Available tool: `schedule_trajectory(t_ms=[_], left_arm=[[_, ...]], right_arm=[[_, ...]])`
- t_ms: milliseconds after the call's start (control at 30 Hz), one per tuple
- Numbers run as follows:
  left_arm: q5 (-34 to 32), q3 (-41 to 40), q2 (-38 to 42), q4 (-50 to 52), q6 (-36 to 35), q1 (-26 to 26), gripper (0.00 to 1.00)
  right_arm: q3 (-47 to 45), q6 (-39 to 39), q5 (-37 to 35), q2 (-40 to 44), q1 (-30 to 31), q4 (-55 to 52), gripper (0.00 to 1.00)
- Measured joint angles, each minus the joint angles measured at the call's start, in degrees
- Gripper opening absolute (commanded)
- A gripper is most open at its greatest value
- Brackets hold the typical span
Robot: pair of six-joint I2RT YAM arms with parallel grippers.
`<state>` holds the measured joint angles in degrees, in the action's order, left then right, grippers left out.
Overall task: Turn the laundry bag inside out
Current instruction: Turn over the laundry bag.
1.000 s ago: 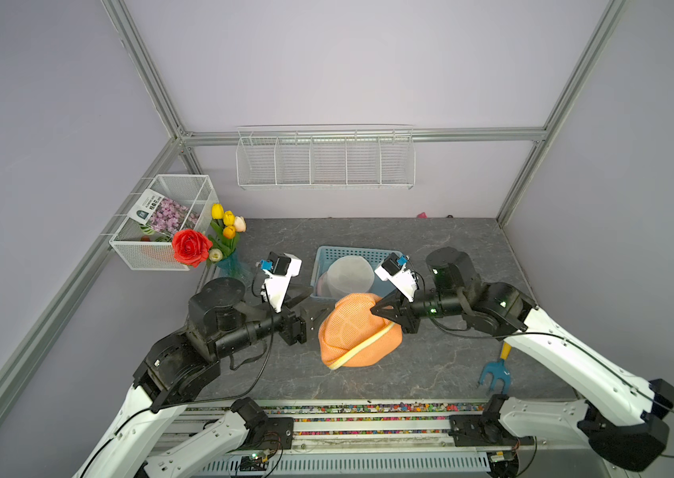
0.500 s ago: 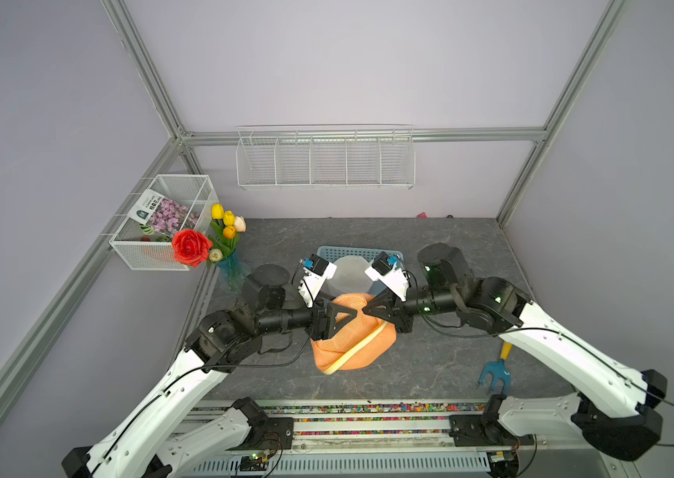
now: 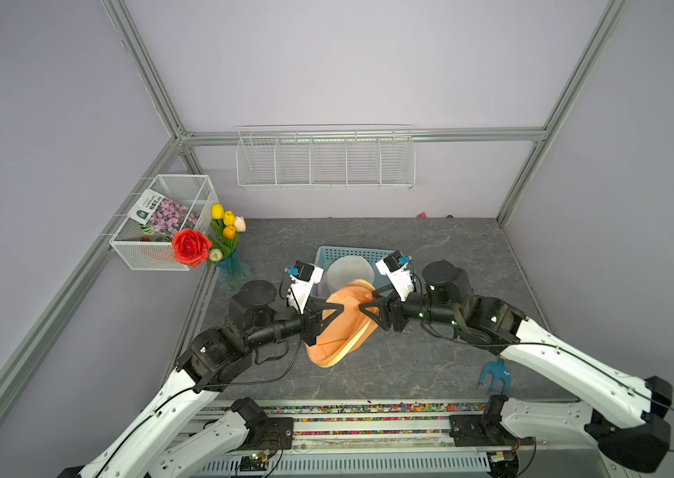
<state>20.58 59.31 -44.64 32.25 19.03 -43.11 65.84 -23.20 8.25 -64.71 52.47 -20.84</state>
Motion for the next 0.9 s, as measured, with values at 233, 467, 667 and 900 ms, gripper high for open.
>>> schedule_trajectory(t_ms=[233,467,667,900], left_arm=[[-2.78,-0.07,3.41,-2.49,0.22,0.00,0.00],[-6.01,-0.09,4.17,-2.84,1.97,0.00,0.00],[-7.21,-0.76,6.95,-2.82,7.82,-0.02,0.00],[-6.75,-6.60,9.44,-8.55,17.81,0.00,0.00]], right_arm=[[-5.77,-12.13,-2.19,0.90,0.00,9.27,0.58],[-8.87,-18.97,-2.21,0.35,0.02,16.63,0.00],[-16.96,-17.46,0.02,0.72,0.26,28.41,0.00],[-22.16,-15.28,1.79,-1.84,0.33,38.05,0.32]])
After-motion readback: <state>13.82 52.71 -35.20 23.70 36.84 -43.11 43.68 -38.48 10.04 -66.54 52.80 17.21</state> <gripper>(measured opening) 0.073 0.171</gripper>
